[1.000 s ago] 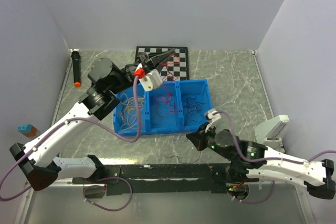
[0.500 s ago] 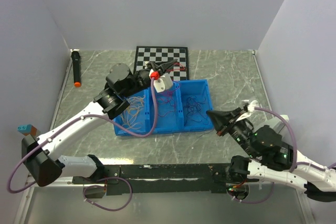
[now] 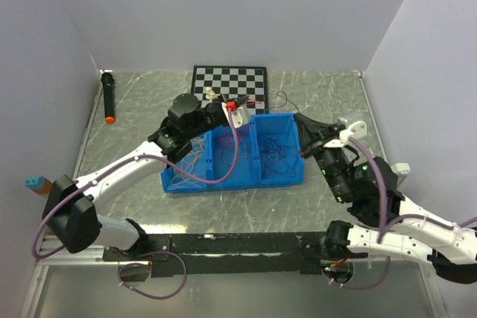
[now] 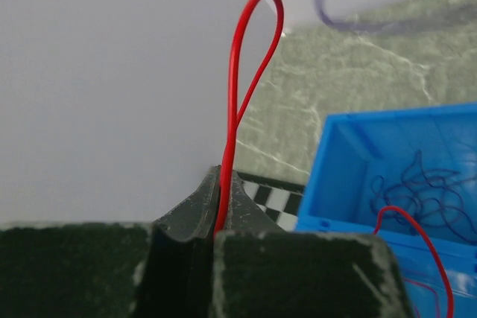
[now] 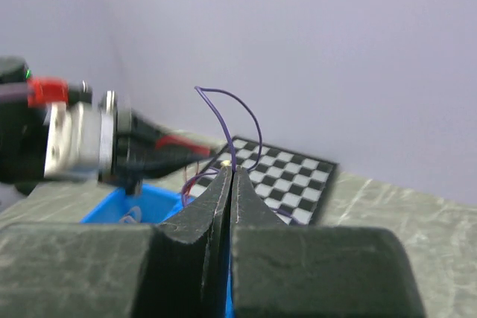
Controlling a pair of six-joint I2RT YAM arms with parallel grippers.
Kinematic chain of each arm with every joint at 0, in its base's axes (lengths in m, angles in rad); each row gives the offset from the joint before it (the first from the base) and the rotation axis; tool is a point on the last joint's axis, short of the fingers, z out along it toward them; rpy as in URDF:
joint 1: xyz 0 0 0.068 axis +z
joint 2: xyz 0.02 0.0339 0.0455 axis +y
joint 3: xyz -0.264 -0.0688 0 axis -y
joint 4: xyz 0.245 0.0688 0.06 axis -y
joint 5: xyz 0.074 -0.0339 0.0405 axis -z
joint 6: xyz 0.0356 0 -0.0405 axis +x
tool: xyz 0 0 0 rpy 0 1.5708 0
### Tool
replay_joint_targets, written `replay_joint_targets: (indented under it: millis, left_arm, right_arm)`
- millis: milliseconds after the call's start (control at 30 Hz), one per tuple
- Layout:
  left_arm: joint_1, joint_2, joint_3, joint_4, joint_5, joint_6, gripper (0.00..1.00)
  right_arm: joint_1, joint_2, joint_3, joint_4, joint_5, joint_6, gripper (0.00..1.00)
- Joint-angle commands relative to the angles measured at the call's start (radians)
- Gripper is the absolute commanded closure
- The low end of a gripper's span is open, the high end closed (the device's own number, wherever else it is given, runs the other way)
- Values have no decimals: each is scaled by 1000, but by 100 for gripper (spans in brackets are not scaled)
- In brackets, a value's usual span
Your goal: Untangle the cables
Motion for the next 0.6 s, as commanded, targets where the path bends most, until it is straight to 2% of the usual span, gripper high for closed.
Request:
replay_joint_targets:
  millis: [0,100,267,400,567]
  left_arm:
    - [3,46,-32,48,-28,-98,99]
    - [7,79,-19,-19,-49,-159,99]
    - [9,100,-91,-30,-65,-183,99]
    - [11,115,-186,-3,-71,-121,99]
    - [9,158,-197,-91,22,-55,99]
  right_arm:
    - [-121,55,61,87,-84,-18,100]
    - [-246,73,60,54,-182,80,100]
    - [-339,104,58,63,-244,125,100]
    - [-373,132,70,65,-275,137,100]
    - [-427,165,81,63,-314,158,100]
